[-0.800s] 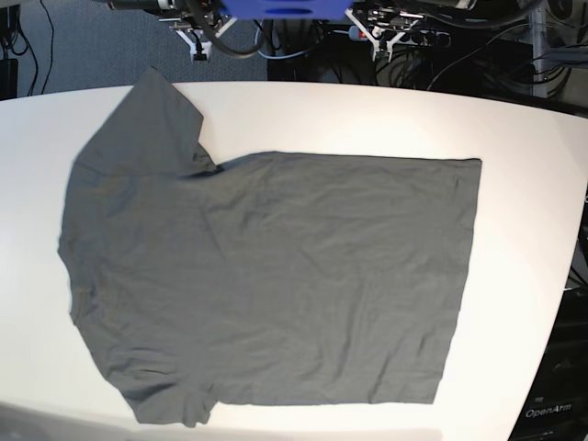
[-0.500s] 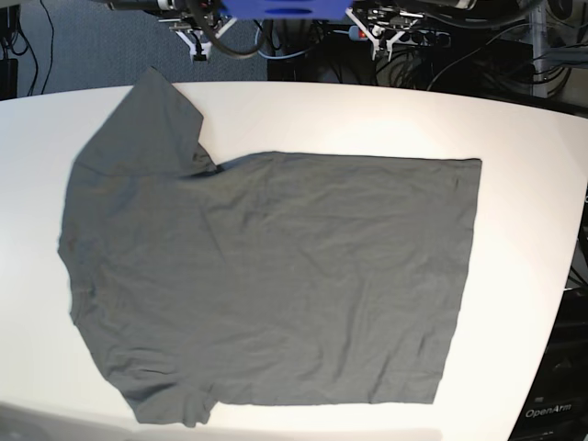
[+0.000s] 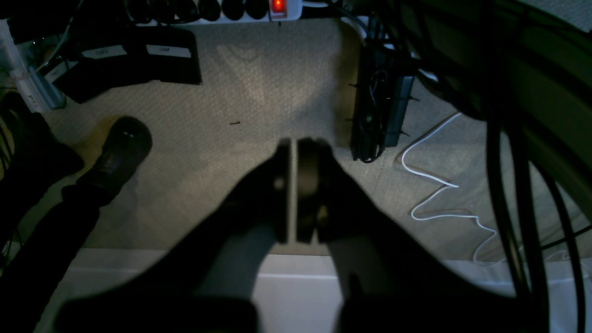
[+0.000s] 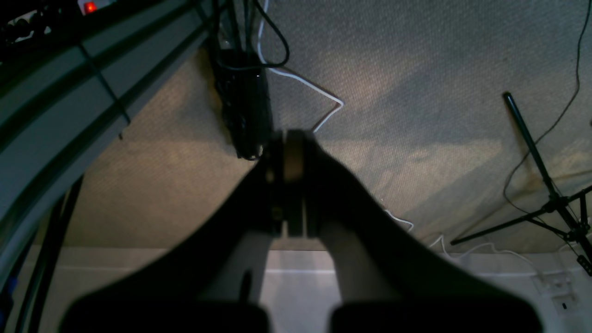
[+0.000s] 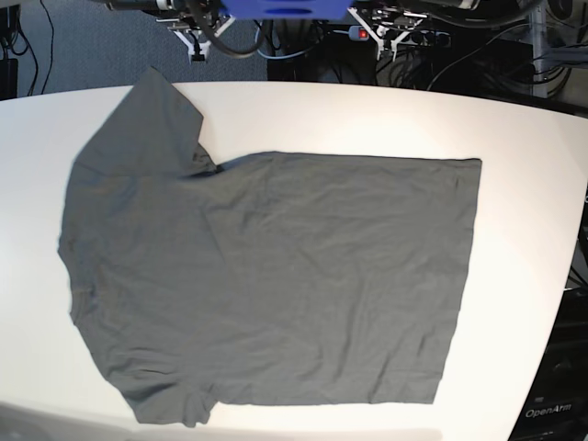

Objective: Fold the T-shirt properly

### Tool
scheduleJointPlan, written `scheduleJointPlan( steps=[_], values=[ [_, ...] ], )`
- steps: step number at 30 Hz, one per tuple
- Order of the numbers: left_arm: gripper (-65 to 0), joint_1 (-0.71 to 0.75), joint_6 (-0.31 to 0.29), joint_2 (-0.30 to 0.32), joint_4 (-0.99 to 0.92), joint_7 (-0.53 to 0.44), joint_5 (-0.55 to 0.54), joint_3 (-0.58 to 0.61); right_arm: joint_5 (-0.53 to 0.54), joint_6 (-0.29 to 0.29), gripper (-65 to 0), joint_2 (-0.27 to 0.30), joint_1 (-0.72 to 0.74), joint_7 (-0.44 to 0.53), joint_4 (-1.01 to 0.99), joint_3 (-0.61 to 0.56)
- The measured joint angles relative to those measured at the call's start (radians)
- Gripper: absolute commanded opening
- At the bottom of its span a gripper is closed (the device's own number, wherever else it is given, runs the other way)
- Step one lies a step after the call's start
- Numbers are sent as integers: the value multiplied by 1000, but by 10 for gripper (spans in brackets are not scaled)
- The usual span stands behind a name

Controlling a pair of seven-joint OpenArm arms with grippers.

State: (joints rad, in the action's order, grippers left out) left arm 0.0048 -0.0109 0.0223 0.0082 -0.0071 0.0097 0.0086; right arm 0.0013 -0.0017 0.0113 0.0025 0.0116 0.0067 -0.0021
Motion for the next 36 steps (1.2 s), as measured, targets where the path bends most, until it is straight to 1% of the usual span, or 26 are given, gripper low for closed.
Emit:
scheduleJointPlan(
  steps=[6, 7, 9, 10, 13, 16, 19, 25, 28, 32, 34, 35, 36],
  values=[
    [-634, 0, 0, 0, 0, 0, 0, 0, 0, 0, -650, 0, -3, 0, 0, 0],
    [-634, 0, 0, 0, 0, 0, 0, 0, 0, 0, -650, 0, -3, 8, 0, 0],
    [-634, 1, 0, 0, 0, -1, 0, 0, 0, 0, -650, 0, -10, 67, 0, 0],
    [-634, 1, 0, 0, 0, -11, 0, 0, 0, 1, -650, 2, -18, 103, 3, 0],
    [-634, 11, 0, 2, 2, -108, 0, 0, 1, -2, -650, 10, -44, 176, 3, 3],
    [-634, 34, -3, 10, 4, -189, 0, 0, 1, -3, -650, 14, -66, 193, 0, 3],
    [-634, 57, 0, 13, -2, -242, 0, 0, 1, 0, -650, 13, -66, 216, -3, 6],
    [-634, 56, 0, 11, -6, -294, 0, 0, 1, 0, -650, 14, -68, 236, 2, 6],
    [-634, 56, 0, 11, -6, -295, 0, 0, 1, 0, -650, 13, -78, 245, -1, 6],
    [-634, 59, 0, 11, -6, -290, 2, 1, 1, 0, -650, 13, -88, 289, -1, 6],
    [-634, 60, 0, 11, -4, -291, 50, 1, 1, 0, -650, 13, -98, 320, 0, 6],
    [-634, 64, 0, 11, 2, -307, 62, 1, 1, 0, -650, 13, -104, 338, 2, 6],
    [-634, 69, 0, 11, 2, -349, 89, 1, 1, 0, -650, 13, -111, 359, 2, 6]
  ],
)
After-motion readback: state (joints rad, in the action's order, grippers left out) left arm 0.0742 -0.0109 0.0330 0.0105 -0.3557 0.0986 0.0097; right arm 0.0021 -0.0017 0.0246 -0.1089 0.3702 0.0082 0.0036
